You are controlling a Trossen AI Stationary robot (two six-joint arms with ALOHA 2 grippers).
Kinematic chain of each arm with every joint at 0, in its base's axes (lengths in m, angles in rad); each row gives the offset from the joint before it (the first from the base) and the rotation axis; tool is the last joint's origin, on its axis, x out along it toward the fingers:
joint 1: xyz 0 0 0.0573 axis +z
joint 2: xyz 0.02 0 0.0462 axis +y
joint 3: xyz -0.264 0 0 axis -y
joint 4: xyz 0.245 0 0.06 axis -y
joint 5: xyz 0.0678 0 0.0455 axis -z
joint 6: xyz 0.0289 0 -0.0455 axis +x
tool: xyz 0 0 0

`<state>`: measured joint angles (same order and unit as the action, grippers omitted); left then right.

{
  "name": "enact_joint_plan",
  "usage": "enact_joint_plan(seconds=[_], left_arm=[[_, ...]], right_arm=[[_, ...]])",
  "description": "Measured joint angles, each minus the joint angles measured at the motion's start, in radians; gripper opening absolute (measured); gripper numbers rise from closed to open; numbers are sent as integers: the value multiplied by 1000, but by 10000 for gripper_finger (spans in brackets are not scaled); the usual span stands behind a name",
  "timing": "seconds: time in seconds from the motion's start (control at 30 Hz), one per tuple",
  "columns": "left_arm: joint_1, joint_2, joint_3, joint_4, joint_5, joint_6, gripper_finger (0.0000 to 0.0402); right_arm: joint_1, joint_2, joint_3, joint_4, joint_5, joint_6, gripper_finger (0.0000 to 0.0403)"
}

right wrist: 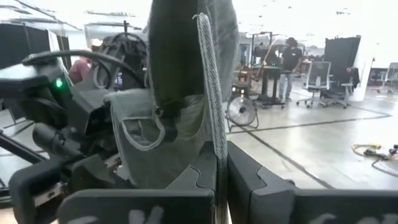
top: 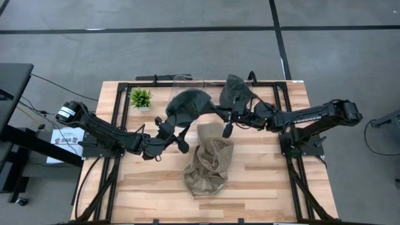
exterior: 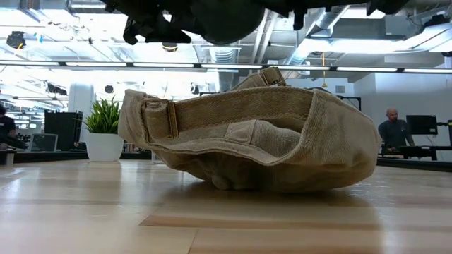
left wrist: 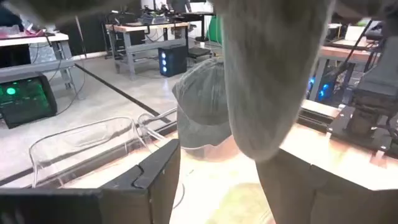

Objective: Pick & Place hat
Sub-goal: Put the black cap into the right transparent bin

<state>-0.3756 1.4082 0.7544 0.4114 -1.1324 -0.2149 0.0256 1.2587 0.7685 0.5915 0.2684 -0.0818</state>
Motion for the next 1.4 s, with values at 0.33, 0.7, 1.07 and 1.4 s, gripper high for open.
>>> enact_joint_plan(seconds=[0.33, 0.7, 1.07, 1.4], left_arm=[[5, 0, 0, 1, 18, -29, 189], [6, -1, 2, 5, 26, -29, 74], [8, 0, 2, -36, 19, -21, 19], [20, -1, 2, -72, 15, 54, 20]], right_arm=[[7, 58, -2, 0, -5, 25, 1], [7, 53, -3, 11, -9, 29, 12], [-4, 54, -3, -100, 139, 32, 69], [-31, 7, -4, -169, 229, 21, 125]])
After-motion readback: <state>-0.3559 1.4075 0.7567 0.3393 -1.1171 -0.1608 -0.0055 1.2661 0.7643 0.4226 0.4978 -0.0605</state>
